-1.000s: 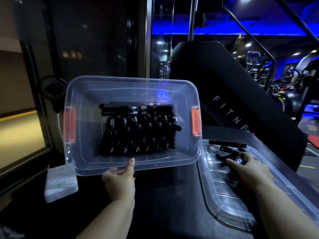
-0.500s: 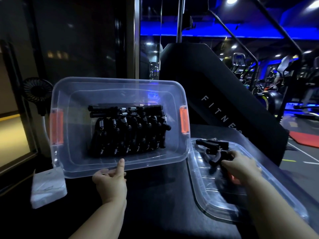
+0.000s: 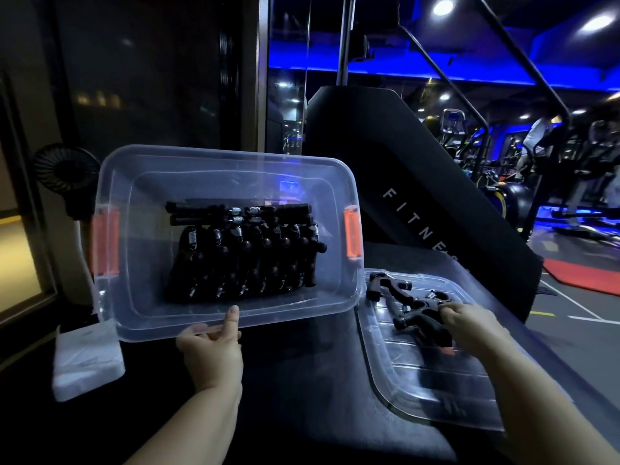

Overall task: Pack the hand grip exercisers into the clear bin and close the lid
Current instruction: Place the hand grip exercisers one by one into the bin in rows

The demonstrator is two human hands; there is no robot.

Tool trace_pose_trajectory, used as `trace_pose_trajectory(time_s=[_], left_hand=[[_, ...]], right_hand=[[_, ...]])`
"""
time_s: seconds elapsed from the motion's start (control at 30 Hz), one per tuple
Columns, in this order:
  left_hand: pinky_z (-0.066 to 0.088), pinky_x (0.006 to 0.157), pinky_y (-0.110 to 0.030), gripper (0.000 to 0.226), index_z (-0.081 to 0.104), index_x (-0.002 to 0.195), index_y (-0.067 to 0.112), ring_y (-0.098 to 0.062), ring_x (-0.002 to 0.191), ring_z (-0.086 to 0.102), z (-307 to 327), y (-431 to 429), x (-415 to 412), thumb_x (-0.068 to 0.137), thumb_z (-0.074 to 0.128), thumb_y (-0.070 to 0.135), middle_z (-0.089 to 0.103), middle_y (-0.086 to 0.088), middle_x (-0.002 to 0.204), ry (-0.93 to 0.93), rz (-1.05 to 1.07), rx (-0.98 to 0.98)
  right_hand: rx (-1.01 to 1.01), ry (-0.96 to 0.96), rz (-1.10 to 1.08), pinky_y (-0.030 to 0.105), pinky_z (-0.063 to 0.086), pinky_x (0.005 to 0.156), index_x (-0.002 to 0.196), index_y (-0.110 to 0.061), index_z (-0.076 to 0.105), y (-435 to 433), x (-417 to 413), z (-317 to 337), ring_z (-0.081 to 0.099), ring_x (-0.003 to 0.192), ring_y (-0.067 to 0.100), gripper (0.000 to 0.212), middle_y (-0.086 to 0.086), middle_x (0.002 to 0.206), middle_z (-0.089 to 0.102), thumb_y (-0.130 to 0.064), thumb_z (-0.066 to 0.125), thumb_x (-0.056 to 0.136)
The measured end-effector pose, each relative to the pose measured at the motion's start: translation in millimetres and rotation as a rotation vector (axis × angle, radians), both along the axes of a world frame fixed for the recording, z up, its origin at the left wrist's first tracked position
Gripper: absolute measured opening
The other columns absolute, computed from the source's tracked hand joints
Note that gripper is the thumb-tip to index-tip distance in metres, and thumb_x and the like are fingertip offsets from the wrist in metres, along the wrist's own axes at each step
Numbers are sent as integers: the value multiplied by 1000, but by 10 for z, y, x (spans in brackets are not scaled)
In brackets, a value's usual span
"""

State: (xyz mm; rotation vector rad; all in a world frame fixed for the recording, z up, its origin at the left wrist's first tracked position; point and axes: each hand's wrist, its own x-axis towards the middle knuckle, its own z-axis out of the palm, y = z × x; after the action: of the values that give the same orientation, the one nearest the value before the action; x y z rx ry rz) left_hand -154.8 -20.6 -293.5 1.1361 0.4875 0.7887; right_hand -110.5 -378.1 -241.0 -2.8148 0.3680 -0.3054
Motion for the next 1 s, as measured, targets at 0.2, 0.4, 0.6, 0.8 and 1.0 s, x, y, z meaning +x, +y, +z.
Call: trace_pose_trajectory(time_s=[0.2, 0.4, 0.6, 0.8, 1.0], left_hand=[[54, 84, -51, 51, 38, 112, 8, -19, 72, 62, 14, -21, -15, 82, 74, 27, 62, -5, 75, 19, 6, -6], [54, 85, -53, 49, 39, 110, 8, -26, 77, 63, 18, -10, -19, 82, 74, 26, 65, -16, 82, 31, 10, 21], [54, 84, -52, 53, 41, 114, 0, -30, 80, 62, 39, -4, -32, 81, 74, 26, 63, -20, 87, 32, 1, 29], [54, 83, -51, 54, 41, 115, 1, -29, 80, 60, 47, -3, -48, 81, 74, 27, 62, -24, 96, 43, -8, 27], [54, 85, -50, 51, 38, 112, 8, -26, 80, 59, 32, -4, -44, 81, 74, 28, 61, -12, 87, 41, -14, 19]], right_hand=[[-275, 54, -103, 60, 19, 105, 100, -38, 63, 338, 15, -6, 52, 114, 21, 60, -6, 114, 62, -83, 31, 77], [-253, 61, -51, 41, 33, 80, 118, -36, 49, 356, 40, -83, 50, 112, 23, 56, -2, 117, 58, -69, 53, 74], [-139, 30, -58, 43, 47, 88, 132, -51, 37, 280, -118, -75, 50, 114, 27, 75, 0, 117, 55, -65, 61, 62], [-123, 77, -9, 38, 36, 80, 134, -56, 33, 258, -327, -58, 50, 113, 25, 77, 0, 119, 53, -67, 62, 63], [92, 105, 197, 27, 46, 70, 133, -41, 48, 315, -420, -55, 60, 87, 15, 60, 2, 114, 65, -46, 71, 77]])
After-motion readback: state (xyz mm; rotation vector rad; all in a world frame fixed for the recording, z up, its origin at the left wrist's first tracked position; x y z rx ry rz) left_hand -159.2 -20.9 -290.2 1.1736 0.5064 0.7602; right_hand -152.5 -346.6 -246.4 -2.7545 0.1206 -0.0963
